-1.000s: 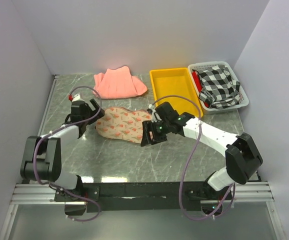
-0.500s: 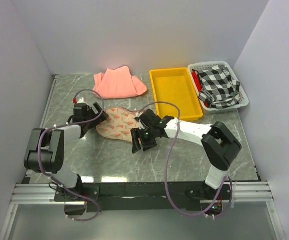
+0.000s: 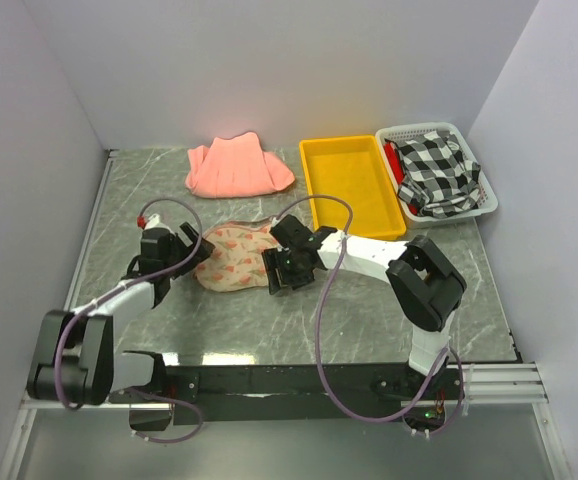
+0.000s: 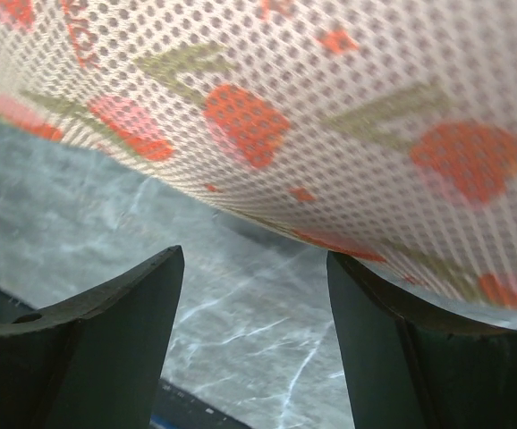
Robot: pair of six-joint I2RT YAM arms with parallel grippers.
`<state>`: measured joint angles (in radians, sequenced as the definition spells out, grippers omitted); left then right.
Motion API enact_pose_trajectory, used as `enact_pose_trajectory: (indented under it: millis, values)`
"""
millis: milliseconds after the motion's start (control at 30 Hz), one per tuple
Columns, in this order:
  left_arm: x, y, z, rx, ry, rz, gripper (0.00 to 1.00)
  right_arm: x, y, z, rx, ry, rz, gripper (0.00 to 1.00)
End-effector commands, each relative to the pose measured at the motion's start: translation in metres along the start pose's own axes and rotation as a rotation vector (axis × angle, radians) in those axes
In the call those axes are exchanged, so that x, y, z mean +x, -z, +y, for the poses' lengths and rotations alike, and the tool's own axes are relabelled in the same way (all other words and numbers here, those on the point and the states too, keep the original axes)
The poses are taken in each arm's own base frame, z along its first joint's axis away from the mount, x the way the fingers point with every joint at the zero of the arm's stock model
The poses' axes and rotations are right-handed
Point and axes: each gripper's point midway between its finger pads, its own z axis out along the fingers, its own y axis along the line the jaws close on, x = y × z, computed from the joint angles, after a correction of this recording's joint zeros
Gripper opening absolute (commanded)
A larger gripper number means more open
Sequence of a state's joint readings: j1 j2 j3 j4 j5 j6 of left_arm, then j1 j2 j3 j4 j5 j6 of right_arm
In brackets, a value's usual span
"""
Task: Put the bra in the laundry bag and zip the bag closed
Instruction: Adjust the laundry bag at the center of the board.
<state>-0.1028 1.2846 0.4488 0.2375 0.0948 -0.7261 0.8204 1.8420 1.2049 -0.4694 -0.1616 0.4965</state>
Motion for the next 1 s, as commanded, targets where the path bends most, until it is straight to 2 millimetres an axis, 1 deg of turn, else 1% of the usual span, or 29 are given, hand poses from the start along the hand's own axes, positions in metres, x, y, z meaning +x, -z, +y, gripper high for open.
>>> enact_pose_trajectory:
  millis: [0, 133, 167, 200, 233, 267, 300, 333, 367, 400, 467, 500, 533, 567, 600, 633, 667, 700, 733, 767, 800, 833, 867, 900, 933, 967]
  values:
    - [0.005, 0.018, -0.003, -0.026, 0.024, -0.033, 0.92, -0.028, 0.006, -0.012, 0.098, 0.019, -0.087, 0.73]
    - [0.022, 0.028, -0.007, 0.002, 0.047, -0.02, 0.92, -0.041, 0.01, -0.015, 0.121, 0.024, -0.114, 0.73]
    - [0.028, 0.03, -0.006, -0.005, 0.049, 0.001, 0.92, -0.045, 0.01, -0.017, 0.127, 0.032, -0.12, 0.73]
    - [0.035, 0.032, -0.012, 0.012, 0.052, 0.016, 0.92, -0.046, 0.01, -0.017, 0.129, 0.032, -0.118, 0.73]
    - [0.033, 0.032, -0.008, -0.019, 0.052, -0.01, 0.91, -0.051, 0.01, -0.019, 0.132, 0.028, -0.121, 0.73]
    - [0.034, 0.033, -0.009, -0.025, 0.049, -0.014, 0.91, -0.053, 0.01, -0.021, 0.135, 0.035, -0.122, 0.73]
    - [0.04, 0.037, -0.014, -0.022, 0.041, -0.006, 0.91, -0.056, 0.01, -0.024, 0.137, 0.031, -0.125, 0.73]
    - [0.04, 0.04, -0.016, -0.022, 0.037, -0.012, 0.91, -0.061, 0.011, -0.024, 0.136, 0.028, -0.134, 0.74]
    - [0.032, 0.045, -0.021, -0.016, 0.036, -0.046, 0.91, -0.065, 0.012, -0.03, 0.14, 0.027, -0.142, 0.74]
    - [0.035, 0.049, -0.022, -0.022, 0.033, -0.041, 0.91, -0.069, 0.014, -0.031, 0.141, 0.02, -0.148, 0.73]
    - [0.024, 0.056, -0.027, -0.018, 0.037, -0.078, 0.92, -0.078, 0.021, -0.036, 0.143, 0.014, -0.164, 0.73]
    - [0.014, 0.064, -0.035, 0.011, 0.037, -0.114, 0.92, -0.081, 0.025, -0.037, 0.143, 0.008, -0.173, 0.73]
    - [0.01, 0.069, -0.035, 0.004, 0.035, -0.124, 0.93, -0.083, 0.033, -0.035, 0.12, 0.0, -0.191, 0.74]
    - [-0.004, 0.075, -0.046, 0.025, 0.036, -0.159, 0.94, -0.083, 0.037, -0.033, 0.086, -0.018, -0.195, 0.74]
    - [-0.012, 0.08, -0.05, 0.032, 0.016, -0.186, 0.95, -0.081, 0.042, -0.027, 0.041, -0.03, -0.197, 0.74]
    - [-0.019, 0.082, -0.053, 0.029, 0.004, -0.201, 0.96, -0.073, 0.05, -0.011, -0.069, -0.033, -0.2, 0.74]
    - [-0.03, 0.083, -0.061, 0.025, -0.007, -0.219, 0.97, -0.068, 0.053, -0.002, -0.125, -0.073, -0.196, 0.74]
    - [-0.037, 0.081, -0.061, 0.004, -0.033, -0.238, 0.97, -0.062, 0.056, 0.006, -0.18, -0.093, -0.194, 0.75]
    - [-0.045, 0.079, -0.066, 0.006, -0.046, -0.253, 0.98, -0.051, 0.06, 0.022, -0.308, -0.099, -0.195, 0.75]
    - [-0.051, 0.072, -0.073, 0.005, -0.066, -0.258, 0.99, -0.046, 0.062, 0.031, -0.375, -0.18, -0.194, 0.75]
    - [-0.057, 0.067, -0.075, 0.007, -0.101, -0.267, 1.0, -0.042, 0.064, 0.037, -0.435, -0.214, -0.2, 0.82]
    - [-0.063, 0.062, -0.079, 0.016, -0.105, -0.274, 0.99, -0.038, 0.063, 0.043, -0.518, -0.291, -0.231, 0.84]
    - [-0.08, 0.054, -0.084, 0.032, -0.096, -0.303, 1.0, -0.033, 0.066, 0.05, -0.581, -0.306, -0.226, 0.84]
    - [-0.088, 0.05, -0.088, 0.062, -0.116, -0.307, 0.99, -0.032, 0.068, 0.054, -0.626, -0.318, -0.24, 0.84]
    - [-0.087, 0.046, -0.1, 0.142, -0.128, -0.263, 1.0, -0.029, 0.069, 0.061, -0.671, -0.334, -0.26, 0.85]
    - [-0.104, 0.035, -0.099, 0.163, -0.118, -0.279, 0.99, -0.031, 0.066, 0.059, -0.656, -0.348, -0.286, 0.88]
